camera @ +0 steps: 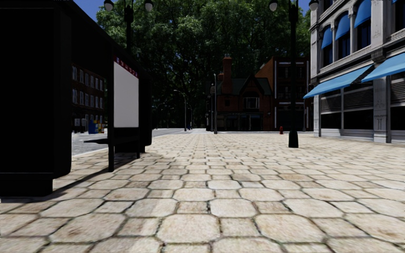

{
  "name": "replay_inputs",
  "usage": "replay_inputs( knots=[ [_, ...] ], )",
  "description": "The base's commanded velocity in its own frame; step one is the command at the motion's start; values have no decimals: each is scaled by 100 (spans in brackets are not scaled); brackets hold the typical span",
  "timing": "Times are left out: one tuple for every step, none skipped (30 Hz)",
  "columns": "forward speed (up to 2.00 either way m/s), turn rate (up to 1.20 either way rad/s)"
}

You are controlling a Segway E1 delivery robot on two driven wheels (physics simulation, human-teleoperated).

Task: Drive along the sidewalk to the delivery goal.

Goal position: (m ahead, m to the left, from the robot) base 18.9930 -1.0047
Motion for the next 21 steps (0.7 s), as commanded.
replay_inputs(
  knots=[
    [200, 0],
    [200, 0],
    [200, 0],
    [200, 0],
    [200, 0],
    [200, 0],
    [200, 0],
    [200, 0],
    [200, 0],
    [200, 0],
    [200, 0],
    [200, 0],
    [200, 0],
    [200, 0],
    [200, 0],
    [200, 0],
    [200, 0],
    [200, 0],
    [200, 0],
    [200, 0],
    [200, 0]
  ],
)
